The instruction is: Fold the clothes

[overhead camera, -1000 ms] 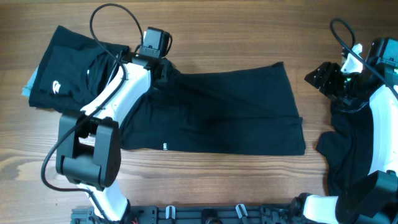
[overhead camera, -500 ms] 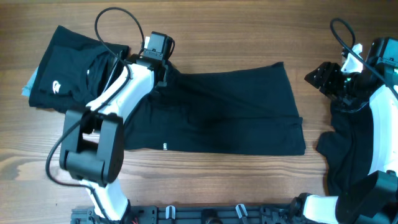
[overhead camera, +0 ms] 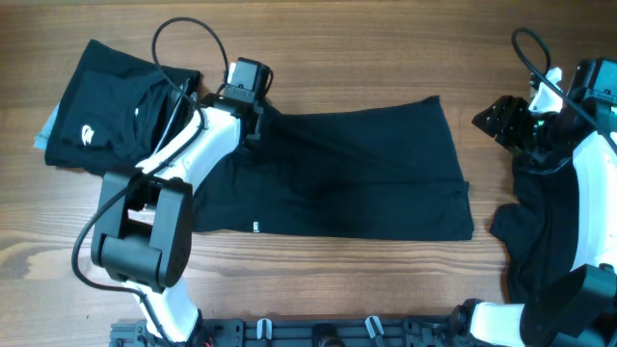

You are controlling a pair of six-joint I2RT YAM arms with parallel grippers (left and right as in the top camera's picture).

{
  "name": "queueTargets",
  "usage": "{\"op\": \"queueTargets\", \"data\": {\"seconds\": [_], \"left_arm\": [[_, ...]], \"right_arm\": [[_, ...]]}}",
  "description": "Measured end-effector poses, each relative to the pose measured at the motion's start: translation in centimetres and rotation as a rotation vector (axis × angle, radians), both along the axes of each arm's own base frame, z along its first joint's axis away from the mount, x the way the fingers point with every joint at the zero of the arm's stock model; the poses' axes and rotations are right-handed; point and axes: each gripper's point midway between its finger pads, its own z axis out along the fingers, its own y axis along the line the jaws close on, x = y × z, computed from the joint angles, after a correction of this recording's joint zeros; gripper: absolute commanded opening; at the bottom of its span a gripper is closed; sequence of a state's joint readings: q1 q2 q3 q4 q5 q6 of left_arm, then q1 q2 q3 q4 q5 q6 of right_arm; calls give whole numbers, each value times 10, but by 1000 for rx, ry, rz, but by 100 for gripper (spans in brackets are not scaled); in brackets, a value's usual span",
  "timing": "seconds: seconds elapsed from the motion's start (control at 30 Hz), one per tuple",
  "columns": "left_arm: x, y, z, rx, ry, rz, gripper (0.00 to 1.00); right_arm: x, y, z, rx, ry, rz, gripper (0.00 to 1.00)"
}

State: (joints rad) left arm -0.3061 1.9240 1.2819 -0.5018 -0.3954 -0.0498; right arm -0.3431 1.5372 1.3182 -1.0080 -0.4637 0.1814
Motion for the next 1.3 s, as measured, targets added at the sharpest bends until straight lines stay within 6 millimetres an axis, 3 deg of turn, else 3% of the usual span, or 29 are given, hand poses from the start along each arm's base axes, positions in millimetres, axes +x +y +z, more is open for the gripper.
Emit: {"op": "queueTargets", "data": {"seconds": [0.17, 0.3, 0.5, 0.6, 0.83, 1.07, 1.17, 1.23, 1.3], "left_arm": [[12, 11, -11, -4, -16, 20, 22], [16, 3, -12, -43, -26, -6, 5], [12, -24, -17, -194, 18, -93, 4], [10, -30, -4, -319, 25, -120, 4], [28, -17, 54, -687, -57, -176, 4], [24, -4, 63, -821, -54, -180, 4], [21, -7, 63, -837, -40, -185, 4], [18, -6, 61, -831, -26, -173, 8], [18, -2, 61, -810, -28, -159, 10]], "right_arm": [[0, 0, 0, 0, 0, 0, 66], [0, 0, 0, 0, 0, 0, 66], [0, 0, 0, 0, 1, 0, 66], [0, 0, 0, 0, 1, 0, 66], [0, 0, 0, 0, 0, 0, 66], [1, -1, 1, -3, -6, 0, 69], [13, -5, 5, -25, -60, -2, 66], [32, -17, 9, -76, -129, -24, 62], [43, -24, 2, -92, -139, -37, 62]]}}
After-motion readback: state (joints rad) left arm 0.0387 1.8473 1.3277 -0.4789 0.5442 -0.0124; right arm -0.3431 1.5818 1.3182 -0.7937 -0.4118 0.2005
